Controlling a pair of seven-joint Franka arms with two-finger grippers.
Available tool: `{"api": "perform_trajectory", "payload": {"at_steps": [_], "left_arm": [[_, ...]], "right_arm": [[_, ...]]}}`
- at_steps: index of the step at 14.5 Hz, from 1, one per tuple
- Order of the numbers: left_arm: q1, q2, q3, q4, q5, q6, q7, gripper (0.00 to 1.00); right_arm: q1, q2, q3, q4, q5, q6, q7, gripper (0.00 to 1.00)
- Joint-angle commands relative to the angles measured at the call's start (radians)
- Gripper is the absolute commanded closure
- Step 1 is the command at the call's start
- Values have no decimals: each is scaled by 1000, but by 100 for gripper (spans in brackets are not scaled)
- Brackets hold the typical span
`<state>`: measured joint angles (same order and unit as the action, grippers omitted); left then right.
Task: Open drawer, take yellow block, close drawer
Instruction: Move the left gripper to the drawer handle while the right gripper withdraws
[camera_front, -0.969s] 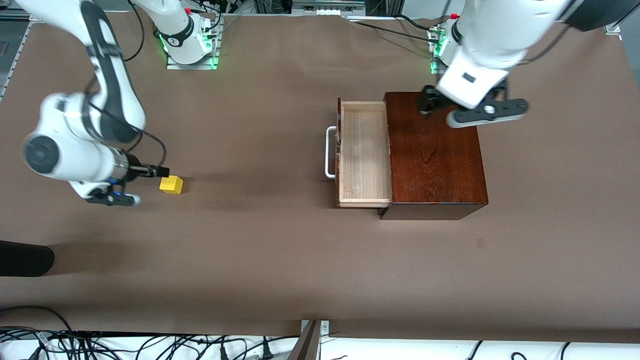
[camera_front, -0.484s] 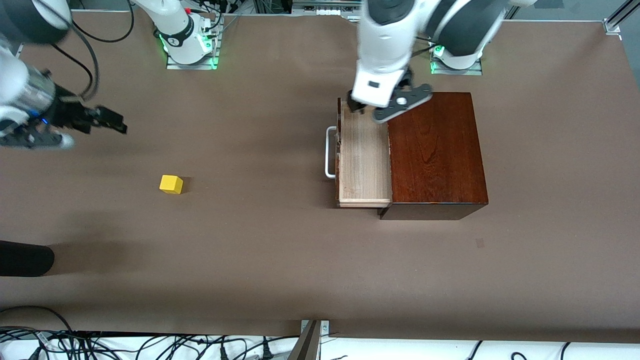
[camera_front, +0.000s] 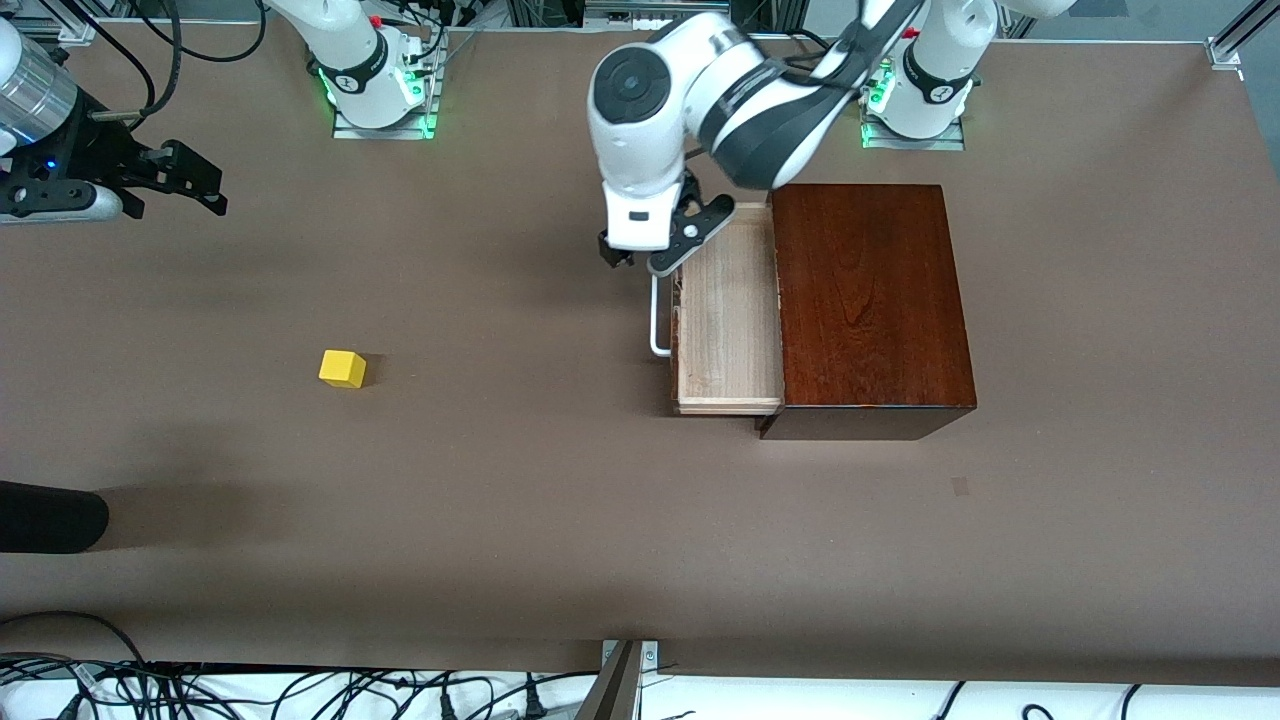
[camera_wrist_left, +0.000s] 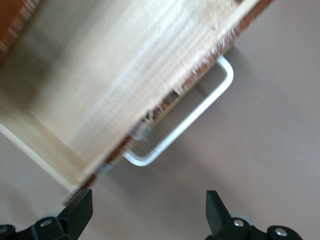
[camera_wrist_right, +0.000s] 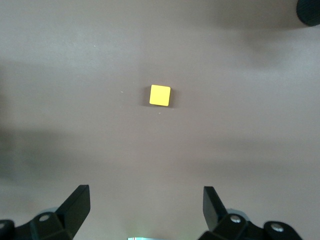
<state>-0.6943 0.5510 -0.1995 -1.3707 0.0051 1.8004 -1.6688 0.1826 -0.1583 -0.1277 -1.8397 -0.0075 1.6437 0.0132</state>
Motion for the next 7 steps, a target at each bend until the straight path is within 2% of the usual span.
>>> {"api": "perform_trajectory", "payload": {"at_steps": [1,4,5,7], "left_arm": [[-25,87,8,93,-22,35,-89,20],[-27,118,3,93,-22,60,-92,88],[-33,130,3,93,-22,62,-94,100],[-37,154,5,93,-20,91,-110,100]], "right_arm": [[-8,-9,8,0,-11,-15,-21,0],[-8,5,11,20,-8,-24,-21,0],[-9,11,13,26,-8,-25,-21,0],[-11,14,16,28,-11,-25,-22,0]]}}
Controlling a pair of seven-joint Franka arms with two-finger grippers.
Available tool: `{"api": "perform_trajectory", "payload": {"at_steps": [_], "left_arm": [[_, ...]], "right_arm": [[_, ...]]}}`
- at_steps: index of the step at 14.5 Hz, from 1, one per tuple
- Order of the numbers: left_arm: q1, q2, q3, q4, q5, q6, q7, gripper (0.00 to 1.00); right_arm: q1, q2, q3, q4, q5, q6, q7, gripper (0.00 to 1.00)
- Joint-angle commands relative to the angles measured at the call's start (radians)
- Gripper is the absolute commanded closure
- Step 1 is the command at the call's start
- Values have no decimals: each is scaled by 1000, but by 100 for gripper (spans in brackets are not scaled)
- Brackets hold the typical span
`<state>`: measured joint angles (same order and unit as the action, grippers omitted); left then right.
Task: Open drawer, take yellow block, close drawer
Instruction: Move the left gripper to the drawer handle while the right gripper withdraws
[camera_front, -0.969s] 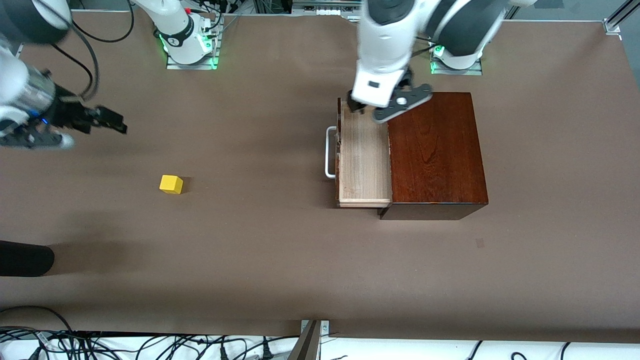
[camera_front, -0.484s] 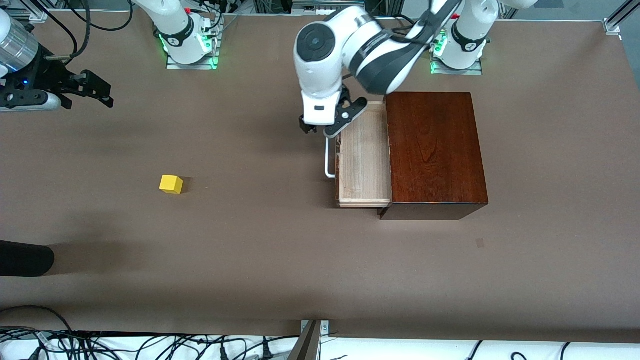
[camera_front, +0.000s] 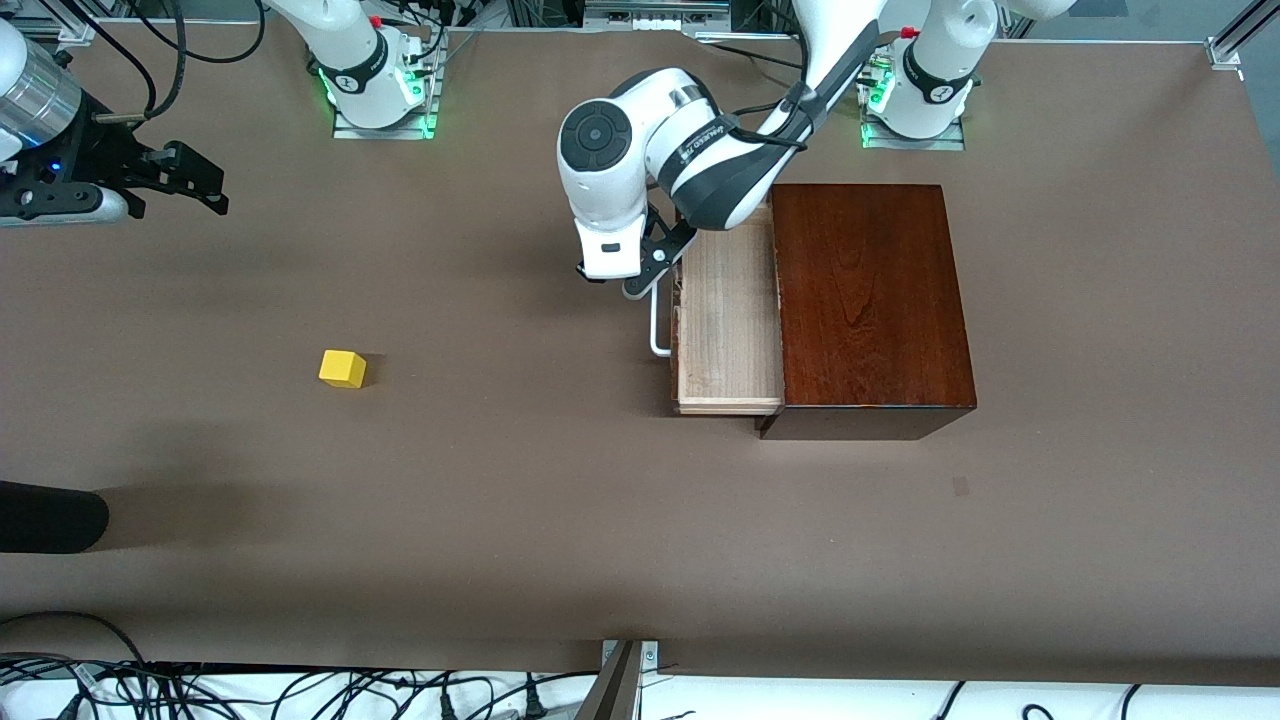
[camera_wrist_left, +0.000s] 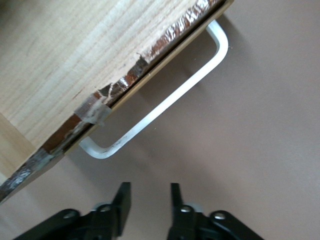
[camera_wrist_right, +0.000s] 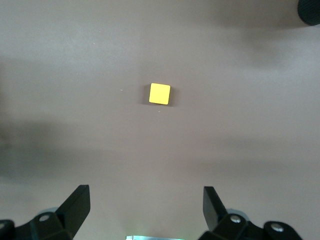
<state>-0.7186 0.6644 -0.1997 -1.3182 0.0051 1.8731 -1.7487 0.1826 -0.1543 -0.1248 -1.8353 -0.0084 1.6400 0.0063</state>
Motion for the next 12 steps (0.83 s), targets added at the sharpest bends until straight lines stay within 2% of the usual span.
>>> {"api": "perform_trajectory", "payload": {"at_steps": [1,5,9,12], "left_arm": [[-13,52,6,39,-19,26,-55,100],[-8,69,26,30,-7,27,-109,100],[-7,69,81,27,-5,15,-103,100],[-5,69,88,25,33,1,-103,100]], "right_arm": [[-11,21,13,25,-10,-23,-12,0],[-2,87,19,137,-12,-118,3,0],[1,79,14,140,-15,-86,-12,0],[1,79,14,142,-7,-78,-12,0]]}}
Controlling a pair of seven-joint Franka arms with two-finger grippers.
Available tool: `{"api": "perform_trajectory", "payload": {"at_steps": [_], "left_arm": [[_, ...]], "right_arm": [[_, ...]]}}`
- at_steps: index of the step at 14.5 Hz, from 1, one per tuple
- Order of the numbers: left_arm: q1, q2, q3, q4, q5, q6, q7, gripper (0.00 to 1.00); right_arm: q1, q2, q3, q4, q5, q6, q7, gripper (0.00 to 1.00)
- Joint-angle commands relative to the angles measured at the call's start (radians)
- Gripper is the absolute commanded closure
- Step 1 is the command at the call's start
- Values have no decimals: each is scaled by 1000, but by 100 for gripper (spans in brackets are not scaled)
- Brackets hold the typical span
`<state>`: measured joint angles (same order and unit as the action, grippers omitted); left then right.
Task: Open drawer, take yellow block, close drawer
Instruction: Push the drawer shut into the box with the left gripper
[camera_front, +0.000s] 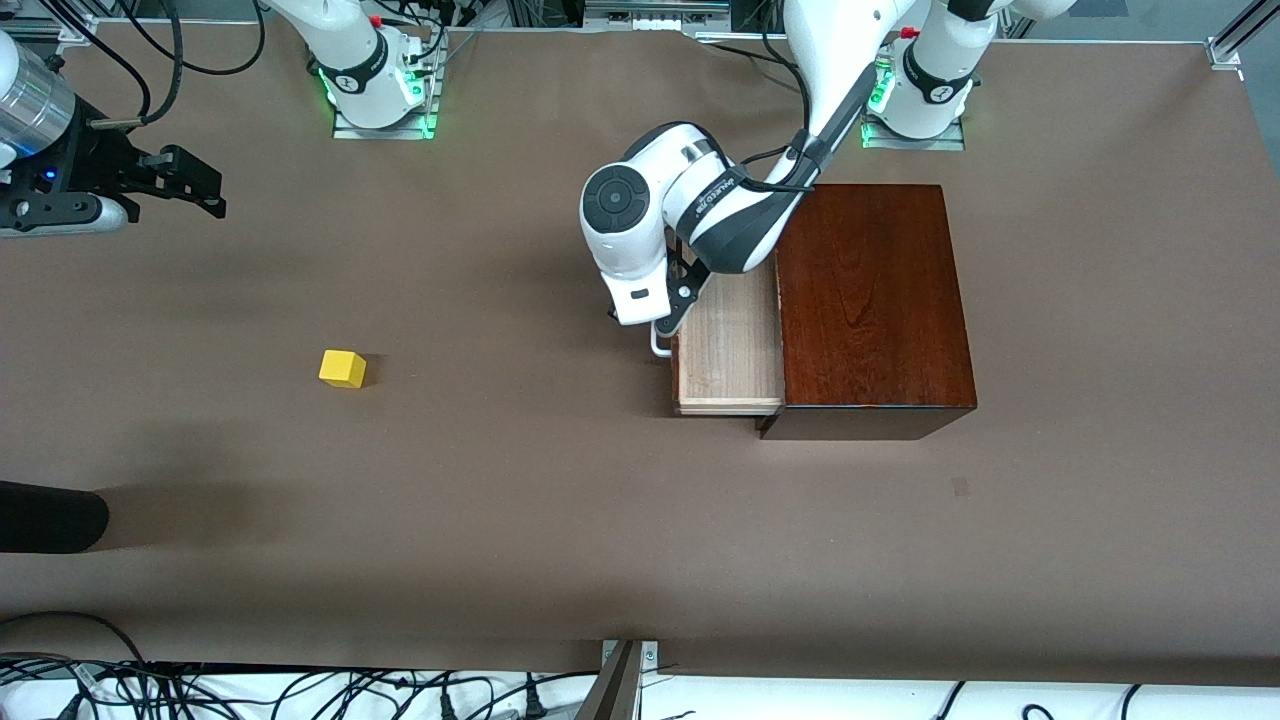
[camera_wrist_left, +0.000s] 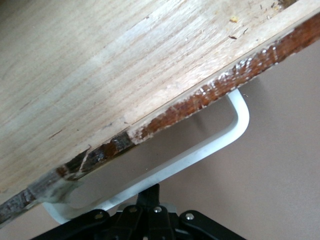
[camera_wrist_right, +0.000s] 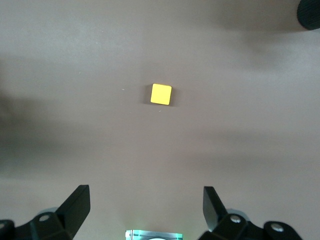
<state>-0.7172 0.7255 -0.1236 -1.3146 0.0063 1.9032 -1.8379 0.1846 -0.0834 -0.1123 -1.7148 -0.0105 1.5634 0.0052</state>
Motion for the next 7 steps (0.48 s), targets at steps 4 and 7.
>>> {"api": "perform_trajectory", "payload": {"at_steps": [4,7], "left_arm": [[1,0,25,20,55,-76,-3,100],[1,-6,25,12,100,-101,-3,100]], "right_arm": [[-1,5,5,23,-3,0,4,0],[-2,21,0,24,-2,29,-7,0]]}}
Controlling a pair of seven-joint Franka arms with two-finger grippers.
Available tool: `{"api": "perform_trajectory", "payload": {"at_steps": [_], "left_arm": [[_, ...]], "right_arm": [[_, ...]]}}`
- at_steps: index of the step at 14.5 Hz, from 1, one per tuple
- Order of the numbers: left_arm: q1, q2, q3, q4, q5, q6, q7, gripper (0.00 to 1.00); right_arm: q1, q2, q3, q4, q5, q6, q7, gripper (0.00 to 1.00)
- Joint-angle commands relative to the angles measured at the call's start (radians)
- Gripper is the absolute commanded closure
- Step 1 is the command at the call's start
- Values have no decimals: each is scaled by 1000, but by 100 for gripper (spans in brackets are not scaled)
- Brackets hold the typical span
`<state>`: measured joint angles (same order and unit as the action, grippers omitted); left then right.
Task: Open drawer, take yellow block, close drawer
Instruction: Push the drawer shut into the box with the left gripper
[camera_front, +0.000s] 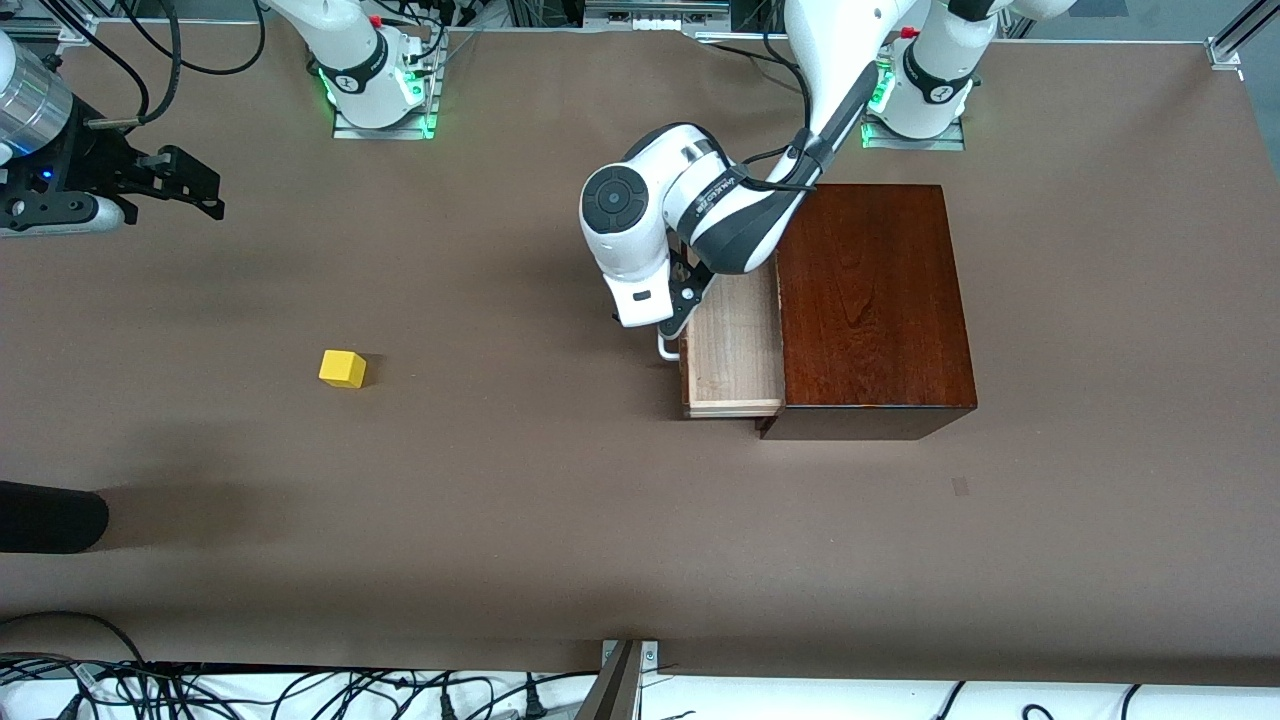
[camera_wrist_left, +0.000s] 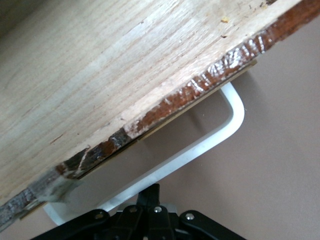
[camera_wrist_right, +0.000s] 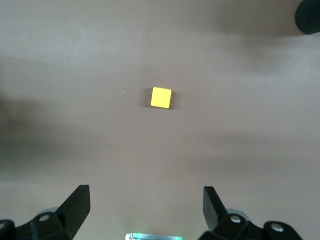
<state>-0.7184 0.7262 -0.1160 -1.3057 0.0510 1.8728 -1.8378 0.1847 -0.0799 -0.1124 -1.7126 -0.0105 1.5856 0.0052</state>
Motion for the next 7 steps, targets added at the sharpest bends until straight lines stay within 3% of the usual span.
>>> {"api": "perform_trajectory", "payload": {"at_steps": [1,7], "left_arm": [[5,-8,18,3,56,-78,0,100],[63,-96,18,-131,69,-107,190,100]], "right_arm": [[-1,17,2,21,0,2,1,0],[2,40,5,24,-3,7,6,0]]}}
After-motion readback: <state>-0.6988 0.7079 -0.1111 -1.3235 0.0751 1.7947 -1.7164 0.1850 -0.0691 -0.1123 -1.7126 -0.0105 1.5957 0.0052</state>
